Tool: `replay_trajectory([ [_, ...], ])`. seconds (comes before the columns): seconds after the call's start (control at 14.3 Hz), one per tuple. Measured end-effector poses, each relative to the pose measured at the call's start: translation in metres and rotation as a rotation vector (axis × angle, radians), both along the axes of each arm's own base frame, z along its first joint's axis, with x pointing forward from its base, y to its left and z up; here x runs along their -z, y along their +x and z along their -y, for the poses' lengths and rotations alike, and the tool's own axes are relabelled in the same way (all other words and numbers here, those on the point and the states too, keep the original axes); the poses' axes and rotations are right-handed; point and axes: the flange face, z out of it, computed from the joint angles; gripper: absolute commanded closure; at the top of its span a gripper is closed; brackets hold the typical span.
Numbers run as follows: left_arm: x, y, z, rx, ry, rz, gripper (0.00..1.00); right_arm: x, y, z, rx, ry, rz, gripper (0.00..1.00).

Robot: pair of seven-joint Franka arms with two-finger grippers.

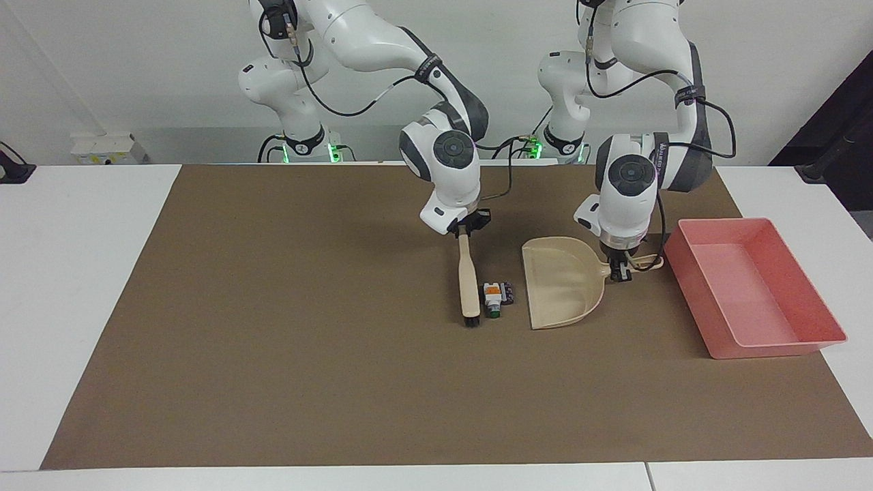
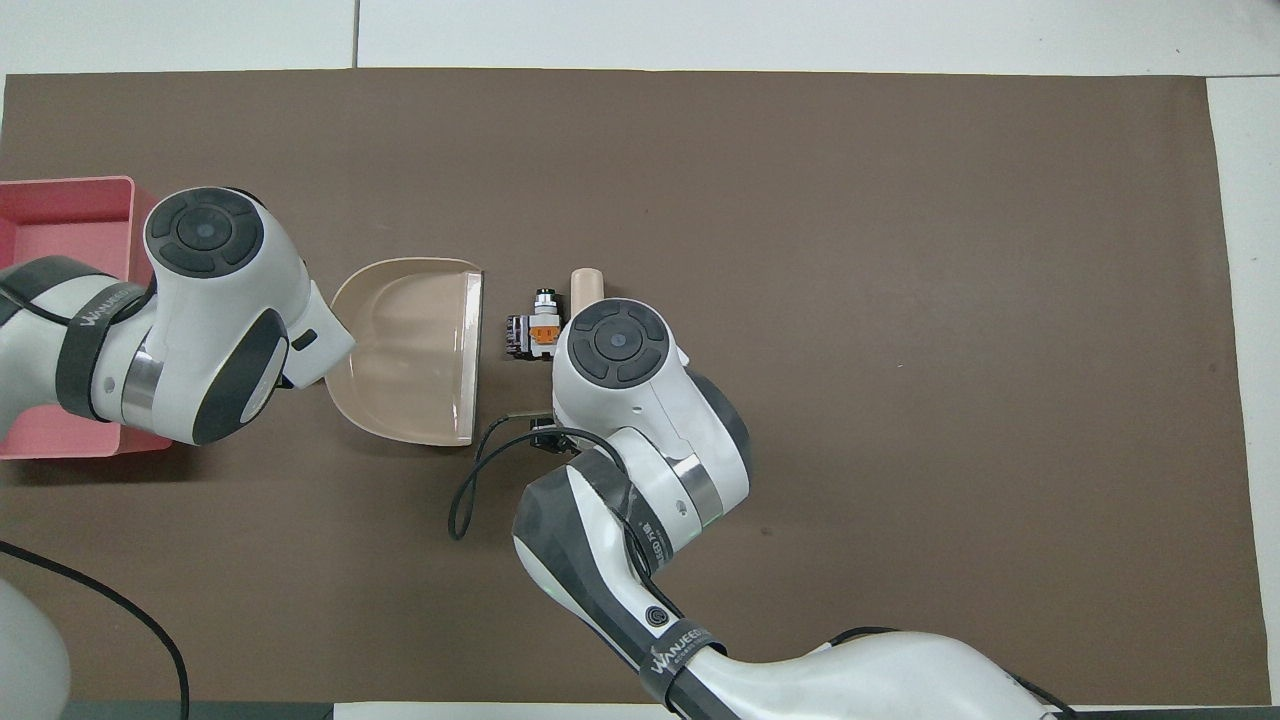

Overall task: Clean e-waste and dump in bin
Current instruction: 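Sweep the component into the dustpan with the brush in the right gripper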

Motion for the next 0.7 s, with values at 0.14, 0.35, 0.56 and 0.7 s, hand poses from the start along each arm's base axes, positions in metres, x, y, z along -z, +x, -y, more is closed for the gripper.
replay_trajectory([
  [0.14, 0.0, 0.0, 0.0, -0.001, 0.0, 0.0, 1.0, 0.0, -0.003, -0.005, 0.002, 0.006, 0.003, 1.0],
  [0.35, 0.001, 0.0, 0.0, -0.002, 0.0, -0.001, 1.0, 0.002, -0.004, -0.012, 0.016, 0.011, 0.009, 1.0],
  [0.56, 0.001, 0.0, 0.0, -0.002, 0.001, -0.002, 1.0, 0.007, -0.004, -0.038, 0.044, 0.016, 0.016, 1.0],
  [0.7, 0.001, 0.0, 0.0, -0.002, 0.001, -0.002, 1.0, 0.011, -0.001, -0.054, 0.061, 0.021, 0.02, 1.0],
])
